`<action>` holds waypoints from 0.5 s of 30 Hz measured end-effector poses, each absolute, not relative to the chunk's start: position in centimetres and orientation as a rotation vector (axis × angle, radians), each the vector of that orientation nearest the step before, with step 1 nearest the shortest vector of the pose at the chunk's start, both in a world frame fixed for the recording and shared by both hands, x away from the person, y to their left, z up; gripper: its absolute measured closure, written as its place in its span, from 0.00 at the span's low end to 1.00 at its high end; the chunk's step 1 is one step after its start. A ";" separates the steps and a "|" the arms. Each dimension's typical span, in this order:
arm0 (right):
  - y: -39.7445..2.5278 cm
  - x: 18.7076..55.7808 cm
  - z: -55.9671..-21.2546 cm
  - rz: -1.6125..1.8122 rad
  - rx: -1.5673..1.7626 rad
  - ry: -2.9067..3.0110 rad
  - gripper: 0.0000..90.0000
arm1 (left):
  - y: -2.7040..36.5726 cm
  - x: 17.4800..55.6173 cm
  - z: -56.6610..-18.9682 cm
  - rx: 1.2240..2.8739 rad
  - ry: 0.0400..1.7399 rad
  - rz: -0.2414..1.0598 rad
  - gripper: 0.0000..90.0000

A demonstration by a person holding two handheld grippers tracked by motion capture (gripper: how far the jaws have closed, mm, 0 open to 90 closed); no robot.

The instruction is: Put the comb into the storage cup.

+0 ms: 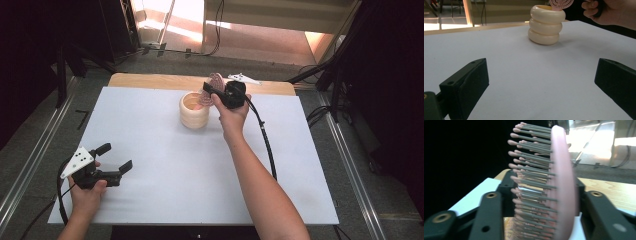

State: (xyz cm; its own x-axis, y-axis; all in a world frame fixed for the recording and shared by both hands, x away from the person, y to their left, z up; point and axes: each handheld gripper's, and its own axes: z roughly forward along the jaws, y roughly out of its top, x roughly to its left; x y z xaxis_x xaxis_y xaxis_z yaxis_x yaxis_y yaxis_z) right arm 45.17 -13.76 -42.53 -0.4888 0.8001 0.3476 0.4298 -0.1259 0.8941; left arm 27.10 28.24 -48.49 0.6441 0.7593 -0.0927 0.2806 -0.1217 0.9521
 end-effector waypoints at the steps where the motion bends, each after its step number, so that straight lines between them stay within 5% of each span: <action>1: -13.9 45.1 -42.5 1.653 1.364 1.835 0.50 | 28.2 27.1 -48.5 1.694 0.856 0.510 0.00; 9: -15.1 44.4 -42.5 1.681 1.326 1.851 0.13 | 28.2 27.1 -48.5 1.694 0.856 0.510 0.00; 15: -15.7 43.3 -42.1 1.715 1.232 1.888 0.00 | 28.2 27.1 -48.5 1.696 0.853 0.513 0.00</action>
